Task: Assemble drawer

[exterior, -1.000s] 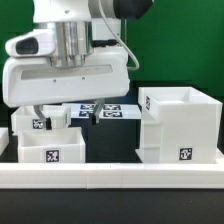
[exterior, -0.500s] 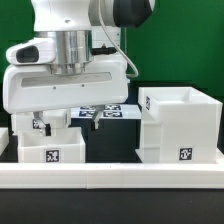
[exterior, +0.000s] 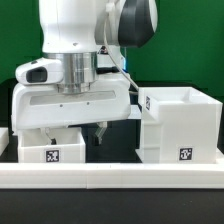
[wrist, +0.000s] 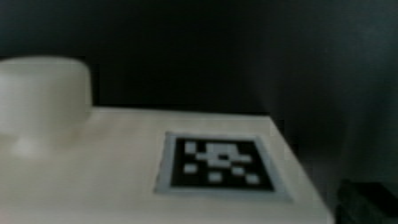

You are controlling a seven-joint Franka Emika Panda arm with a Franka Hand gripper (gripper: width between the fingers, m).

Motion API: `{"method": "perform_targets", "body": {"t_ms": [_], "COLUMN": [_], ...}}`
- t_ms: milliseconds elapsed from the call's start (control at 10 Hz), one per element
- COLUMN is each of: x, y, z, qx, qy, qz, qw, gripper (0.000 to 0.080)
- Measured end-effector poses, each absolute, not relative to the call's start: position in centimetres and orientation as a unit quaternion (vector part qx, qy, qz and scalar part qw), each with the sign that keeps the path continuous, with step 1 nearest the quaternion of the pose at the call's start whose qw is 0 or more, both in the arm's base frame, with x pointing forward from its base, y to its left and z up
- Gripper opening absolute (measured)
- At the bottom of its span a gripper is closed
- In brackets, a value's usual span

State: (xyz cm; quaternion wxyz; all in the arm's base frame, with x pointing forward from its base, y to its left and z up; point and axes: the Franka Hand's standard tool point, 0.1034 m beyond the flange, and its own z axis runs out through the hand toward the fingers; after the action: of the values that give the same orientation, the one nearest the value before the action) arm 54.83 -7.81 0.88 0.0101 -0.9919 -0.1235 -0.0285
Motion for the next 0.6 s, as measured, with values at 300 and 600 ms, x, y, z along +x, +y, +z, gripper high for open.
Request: {"method": "perform_targets", "body": {"t_ms": [300, 600], "x": [54.52, 54.51], "y": [-7.97, -7.92], "z": [0.62, 0.61], "qx": [-0.992, -0.992], "qy": [-0.123, -0.123], "qz": [-0.027, -0.026], "qw": [0.009, 0.01], "gripper": [0.054, 0.0221]}}
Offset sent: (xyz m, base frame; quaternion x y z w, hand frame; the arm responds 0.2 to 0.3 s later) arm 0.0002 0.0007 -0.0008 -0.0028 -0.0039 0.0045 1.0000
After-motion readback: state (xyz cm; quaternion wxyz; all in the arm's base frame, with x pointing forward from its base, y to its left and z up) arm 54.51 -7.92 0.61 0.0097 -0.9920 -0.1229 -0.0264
